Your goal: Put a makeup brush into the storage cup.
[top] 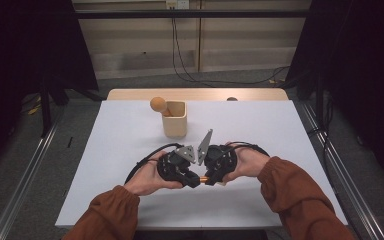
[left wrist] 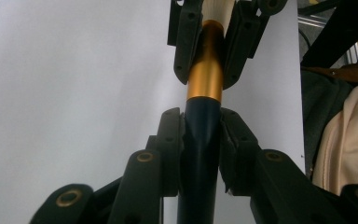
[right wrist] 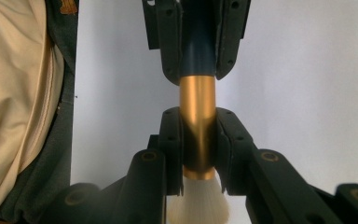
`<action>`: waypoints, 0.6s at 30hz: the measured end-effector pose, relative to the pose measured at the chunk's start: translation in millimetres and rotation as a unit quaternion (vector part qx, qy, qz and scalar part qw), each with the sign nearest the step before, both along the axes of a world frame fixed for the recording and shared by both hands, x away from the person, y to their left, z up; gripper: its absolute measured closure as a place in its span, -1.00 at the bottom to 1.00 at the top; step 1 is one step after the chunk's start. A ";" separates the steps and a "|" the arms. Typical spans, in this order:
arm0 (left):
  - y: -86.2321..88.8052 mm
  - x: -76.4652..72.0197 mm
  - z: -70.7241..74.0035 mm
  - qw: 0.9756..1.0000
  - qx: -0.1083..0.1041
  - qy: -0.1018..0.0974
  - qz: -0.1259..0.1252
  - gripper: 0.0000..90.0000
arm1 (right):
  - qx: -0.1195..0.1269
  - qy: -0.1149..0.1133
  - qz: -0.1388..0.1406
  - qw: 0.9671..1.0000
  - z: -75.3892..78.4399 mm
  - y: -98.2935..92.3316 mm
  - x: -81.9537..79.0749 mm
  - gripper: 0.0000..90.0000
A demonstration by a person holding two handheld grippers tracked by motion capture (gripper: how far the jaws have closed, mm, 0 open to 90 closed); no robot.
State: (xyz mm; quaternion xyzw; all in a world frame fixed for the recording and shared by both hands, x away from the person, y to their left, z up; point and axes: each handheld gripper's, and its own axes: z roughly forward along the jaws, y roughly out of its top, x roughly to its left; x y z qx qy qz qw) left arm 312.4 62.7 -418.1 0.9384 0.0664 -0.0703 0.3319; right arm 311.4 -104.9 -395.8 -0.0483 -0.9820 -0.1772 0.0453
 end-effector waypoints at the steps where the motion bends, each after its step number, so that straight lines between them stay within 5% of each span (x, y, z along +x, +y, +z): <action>1: -0.1 -1.0 0.1 1.000 0.000 -0.008 -0.001 0.61 | 0.000 -0.003 0.000 1.000 0.0 -0.1 0.1 0.66; 13: 1.3 -4.2 1.7 1.000 -0.005 -0.023 0.005 0.66 | 0.015 -0.012 0.006 1.000 1.5 -4.5 0.8 0.61; 18: 2.5 -2.3 0.1 1.000 -0.006 -0.015 0.012 0.66 | 0.023 -0.010 0.004 1.000 1.7 -4.8 1.1 0.39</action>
